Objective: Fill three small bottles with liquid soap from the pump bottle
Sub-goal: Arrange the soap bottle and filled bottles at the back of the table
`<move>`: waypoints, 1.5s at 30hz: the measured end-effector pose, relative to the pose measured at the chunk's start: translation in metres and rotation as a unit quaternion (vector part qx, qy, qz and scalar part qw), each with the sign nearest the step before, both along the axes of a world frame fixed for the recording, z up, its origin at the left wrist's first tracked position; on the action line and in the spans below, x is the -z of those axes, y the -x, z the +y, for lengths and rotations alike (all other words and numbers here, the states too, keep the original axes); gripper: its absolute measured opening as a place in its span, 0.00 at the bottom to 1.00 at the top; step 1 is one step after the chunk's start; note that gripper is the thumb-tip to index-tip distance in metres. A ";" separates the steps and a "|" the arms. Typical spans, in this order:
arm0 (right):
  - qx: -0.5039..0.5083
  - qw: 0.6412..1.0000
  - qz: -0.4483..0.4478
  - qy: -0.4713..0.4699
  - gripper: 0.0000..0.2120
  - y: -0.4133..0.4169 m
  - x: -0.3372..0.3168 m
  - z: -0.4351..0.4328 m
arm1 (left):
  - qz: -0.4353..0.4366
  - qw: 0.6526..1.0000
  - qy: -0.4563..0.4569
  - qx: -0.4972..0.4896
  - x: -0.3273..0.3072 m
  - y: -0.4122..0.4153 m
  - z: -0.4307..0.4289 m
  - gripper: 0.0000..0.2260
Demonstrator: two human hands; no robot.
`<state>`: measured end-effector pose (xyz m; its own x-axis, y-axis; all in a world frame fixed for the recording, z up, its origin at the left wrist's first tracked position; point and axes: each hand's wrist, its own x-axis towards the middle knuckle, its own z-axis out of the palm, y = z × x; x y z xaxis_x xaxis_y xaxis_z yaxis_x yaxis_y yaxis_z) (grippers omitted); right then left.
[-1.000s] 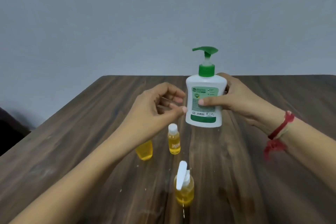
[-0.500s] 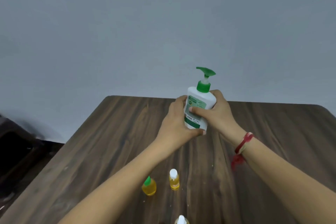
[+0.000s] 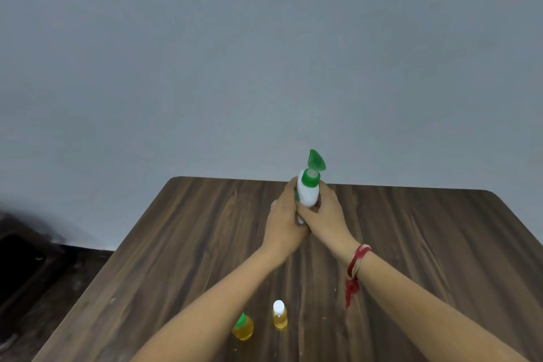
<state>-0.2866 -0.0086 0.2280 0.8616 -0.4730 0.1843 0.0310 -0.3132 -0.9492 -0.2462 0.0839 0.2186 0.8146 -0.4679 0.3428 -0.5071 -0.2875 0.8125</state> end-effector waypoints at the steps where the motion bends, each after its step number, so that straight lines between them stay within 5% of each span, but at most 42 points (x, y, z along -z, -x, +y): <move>1: -0.009 1.000 -0.001 -0.008 0.25 -0.001 0.001 0.001 | 0.005 1.000 0.007 -0.002 0.001 -0.003 0.000 0.27; 11: -0.089 0.992 0.077 -0.038 0.36 -0.018 0.004 -0.022 | 0.141 0.986 0.027 0.083 0.011 -0.059 0.018 0.24; 16: -0.089 0.990 0.101 0.042 0.28 -0.035 0.000 -0.031 | 0.168 0.975 -0.009 0.142 0.015 -0.090 0.027 0.26; 20: -0.102 0.989 0.107 0.014 0.23 -0.055 0.006 -0.037 | 0.169 0.966 -0.016 0.195 0.012 -0.112 0.028 0.24; 45: -0.015 0.985 0.169 -0.045 0.18 -0.255 0.149 -0.078 | 0.199 0.978 -0.065 0.024 0.148 -0.289 -0.038 0.18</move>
<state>-0.0318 -0.0869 0.0793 0.8808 -0.4470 -0.1564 -0.2830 -0.2320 -0.9306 0.0432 0.0463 0.0702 0.8473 -0.5275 -0.0616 -0.1736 -0.3846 0.9066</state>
